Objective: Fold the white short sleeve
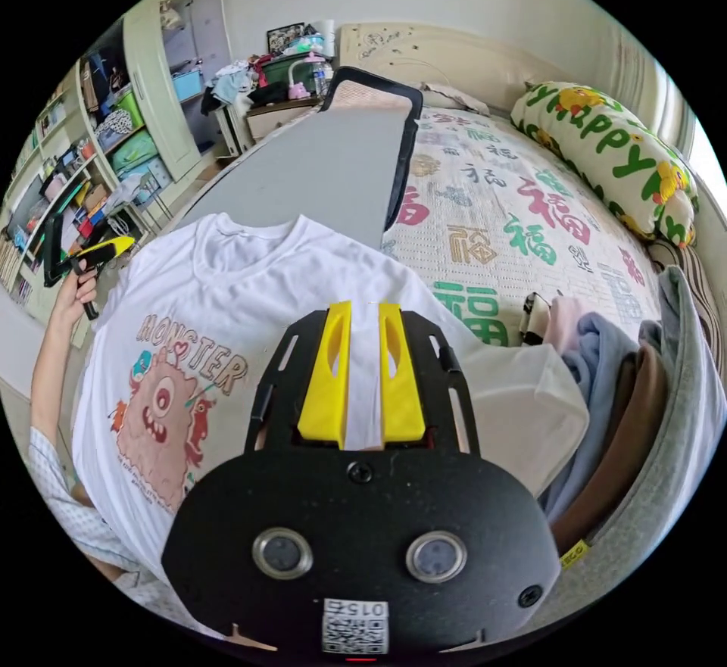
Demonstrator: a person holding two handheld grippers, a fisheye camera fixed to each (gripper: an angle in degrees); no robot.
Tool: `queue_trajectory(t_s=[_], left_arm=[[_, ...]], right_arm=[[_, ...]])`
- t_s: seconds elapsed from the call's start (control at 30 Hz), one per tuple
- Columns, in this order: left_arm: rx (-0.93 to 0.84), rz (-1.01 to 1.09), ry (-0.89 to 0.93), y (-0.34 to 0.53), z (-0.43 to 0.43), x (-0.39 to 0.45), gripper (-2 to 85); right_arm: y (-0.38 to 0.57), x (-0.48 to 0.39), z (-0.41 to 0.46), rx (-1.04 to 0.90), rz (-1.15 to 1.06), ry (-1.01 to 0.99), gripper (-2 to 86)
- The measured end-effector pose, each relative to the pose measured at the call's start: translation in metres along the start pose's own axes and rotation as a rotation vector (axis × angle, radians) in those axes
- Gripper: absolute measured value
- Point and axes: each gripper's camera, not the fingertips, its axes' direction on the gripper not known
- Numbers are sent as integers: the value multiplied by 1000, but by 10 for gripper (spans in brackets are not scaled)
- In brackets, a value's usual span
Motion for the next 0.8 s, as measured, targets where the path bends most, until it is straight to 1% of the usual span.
queue_trajectory(t_s=[0.07,0.2,0.3,0.57,0.67,0.73,0.8], left_arm=[[-54,-14,-64,-6,24,2,48],[-109,-40,-106,-1,60,-1,21],[-93,-38,-114,5,67,-4,3],[-78,-47,-147,21,80,-3,-2],[-69,-78,-158,34,72,-4,-3],[-5,-81,-197,47,52,0,-4],[64,-86,-191,71,13,5,-5]], right_arm=[[-5,9,13,-23,13,35,66],[-11,22,35,-67,-7,37,60],[-10,20,50,-102,-68,100,55],[-10,12,65,-128,-118,212,45],[2,21,56,-121,-106,212,49],[15,28,41,-114,-94,227,55],[43,37,11,-88,-98,261,60]])
